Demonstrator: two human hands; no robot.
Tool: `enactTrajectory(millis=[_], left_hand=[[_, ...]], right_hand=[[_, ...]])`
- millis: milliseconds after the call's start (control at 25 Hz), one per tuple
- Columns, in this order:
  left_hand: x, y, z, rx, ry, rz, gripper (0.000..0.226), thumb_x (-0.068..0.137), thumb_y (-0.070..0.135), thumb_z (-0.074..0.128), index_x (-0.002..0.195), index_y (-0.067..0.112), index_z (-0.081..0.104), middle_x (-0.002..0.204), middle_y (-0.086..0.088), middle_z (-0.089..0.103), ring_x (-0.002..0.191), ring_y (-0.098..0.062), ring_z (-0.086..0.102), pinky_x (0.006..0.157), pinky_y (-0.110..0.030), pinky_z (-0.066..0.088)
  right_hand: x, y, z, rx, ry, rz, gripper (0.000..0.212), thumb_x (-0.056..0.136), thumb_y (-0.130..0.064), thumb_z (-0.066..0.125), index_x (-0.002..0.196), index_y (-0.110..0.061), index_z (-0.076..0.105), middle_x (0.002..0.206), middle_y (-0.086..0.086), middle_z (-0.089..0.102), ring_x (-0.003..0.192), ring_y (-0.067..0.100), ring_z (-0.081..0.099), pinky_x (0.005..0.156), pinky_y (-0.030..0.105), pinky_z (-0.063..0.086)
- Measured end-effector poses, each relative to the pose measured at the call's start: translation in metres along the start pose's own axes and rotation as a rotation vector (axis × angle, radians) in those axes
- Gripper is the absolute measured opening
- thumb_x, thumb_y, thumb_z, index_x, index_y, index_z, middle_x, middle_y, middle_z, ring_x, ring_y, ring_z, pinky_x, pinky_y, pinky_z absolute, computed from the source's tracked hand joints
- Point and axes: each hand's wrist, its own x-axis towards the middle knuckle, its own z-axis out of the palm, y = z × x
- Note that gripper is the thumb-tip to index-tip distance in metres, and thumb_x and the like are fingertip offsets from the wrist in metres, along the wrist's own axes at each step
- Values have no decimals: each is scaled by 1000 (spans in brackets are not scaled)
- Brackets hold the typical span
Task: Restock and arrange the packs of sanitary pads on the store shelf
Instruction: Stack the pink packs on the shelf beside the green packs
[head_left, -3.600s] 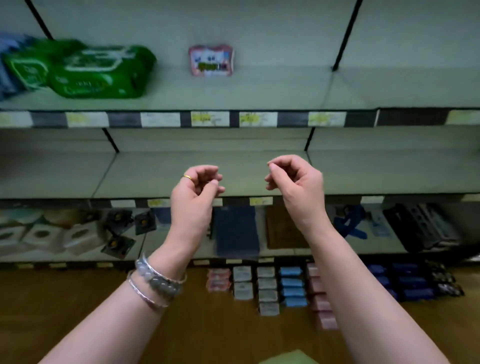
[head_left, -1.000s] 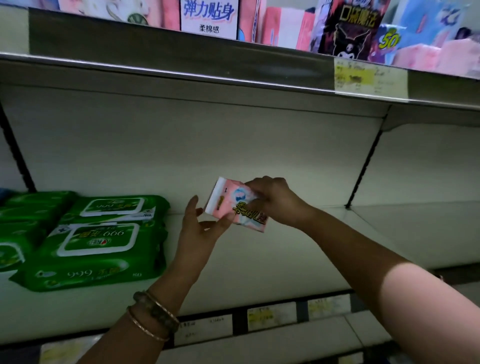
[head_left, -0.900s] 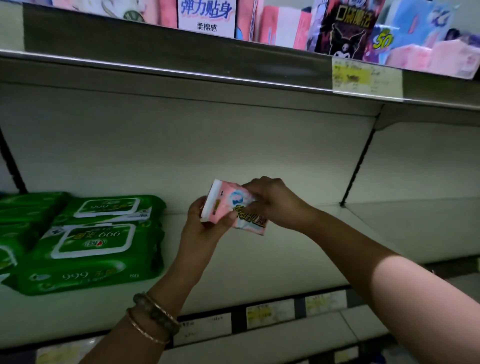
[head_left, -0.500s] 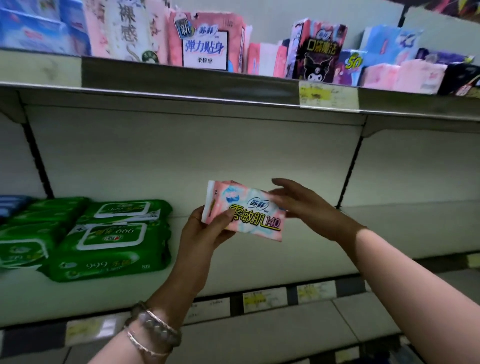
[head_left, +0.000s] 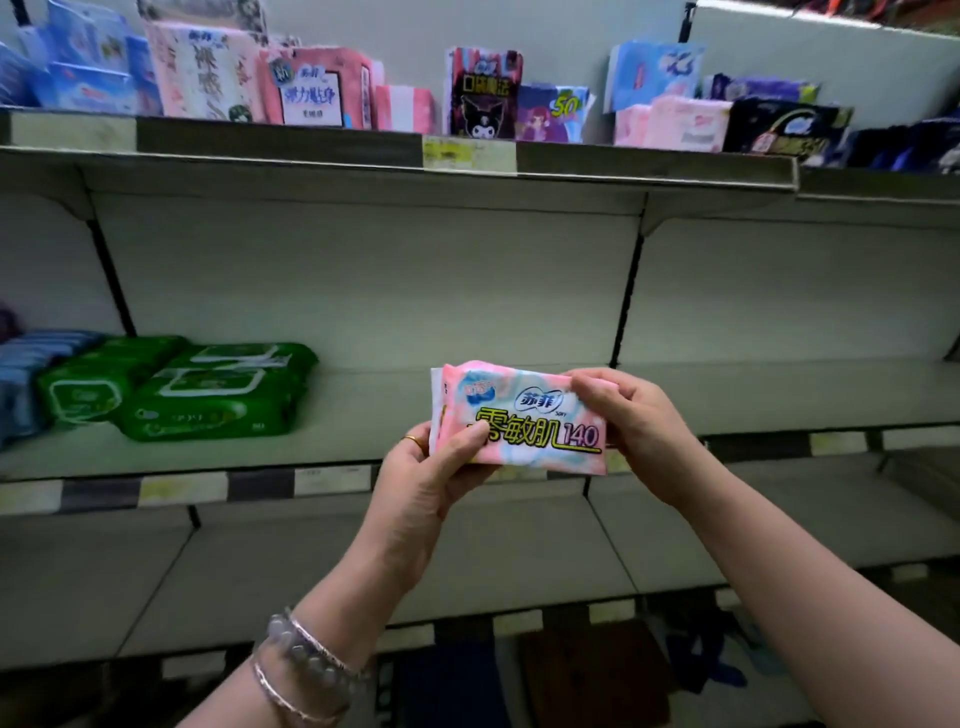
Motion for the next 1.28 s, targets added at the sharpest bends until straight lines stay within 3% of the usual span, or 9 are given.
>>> enactTrajectory(millis=[120, 280, 440, 520, 760, 920, 1040, 1160, 1280], left_hand=[[-35, -11, 13, -1, 53, -7, 35, 69, 16, 67, 100, 2, 60, 92, -9, 71, 81, -13, 69, 72, -23, 57], [-61, -5, 8, -18, 139, -1, 38, 71, 15, 70, 104, -1, 61, 96, -10, 70, 83, -14, 68, 79, -28, 57], [-76, 6, -7, -33, 191, 6, 34, 70, 21, 61, 99, 3, 64, 89, -6, 72, 78, -13, 68, 81, -29, 56], [-81, 13, -21, -21, 204, -7, 36, 70, 22, 62, 100, 2, 64, 91, -8, 71, 79, -14, 67, 79, -28, 56], [-97, 33, -83, 3, 251, -57, 37, 72, 20, 68, 102, 0, 62, 90, -9, 72, 76, -13, 68, 70, -26, 58], [-99, 38, -123, 4, 254, -99, 32, 71, 25, 61, 95, 4, 64, 85, -8, 72, 71, -12, 68, 67, -25, 58], [-98, 28, -146, 11, 235, -156, 36, 70, 19, 70, 100, 1, 62, 86, -9, 72, 72, -13, 68, 63, -24, 57], [-101, 3, -160, 25, 232, -225, 42, 67, 13, 70, 105, 1, 59, 85, -7, 72, 72, -12, 68, 63, -23, 57], [-103, -26, -171, 74, 233, -300, 41, 64, 20, 64, 103, 6, 58, 83, -5, 72, 68, -11, 67, 63, -22, 57]], right_hand=[[-30, 9, -7, 34, -15, 18, 35, 75, -38, 70, 97, -10, 65, 83, 9, 68, 68, 17, 62, 59, 24, 52], [-48, 13, 3, 106, -80, 32, 45, 76, -37, 58, 110, -8, 60, 94, 9, 67, 83, 19, 63, 73, 30, 51], [-54, 6, 26, 114, -119, 8, 32, 74, -31, 64, 99, -11, 62, 88, 2, 70, 80, 14, 65, 75, 27, 52], [-54, 8, 43, 132, -119, 14, 29, 73, -27, 72, 95, -11, 62, 85, 2, 71, 77, 13, 65, 73, 25, 52], [-49, 25, 110, 149, -87, 55, 8, 80, -22, 63, 79, -15, 59, 69, -4, 68, 61, 7, 61, 58, 18, 48], [-50, 44, 151, 165, -38, 85, 27, 71, -28, 67, 84, -5, 61, 72, -2, 68, 64, 8, 61, 61, 17, 48], [-53, 63, 164, 128, -17, 121, 49, 65, -36, 67, 87, 7, 58, 78, 8, 66, 71, 14, 60, 65, 22, 47], [-61, 88, 157, 99, -49, 229, 31, 67, -30, 60, 87, -7, 63, 80, 6, 66, 71, 14, 59, 63, 22, 46], [-66, 116, 145, 125, -82, 330, 37, 65, -25, 61, 99, -11, 62, 87, 5, 66, 69, 9, 63, 62, 19, 48]])
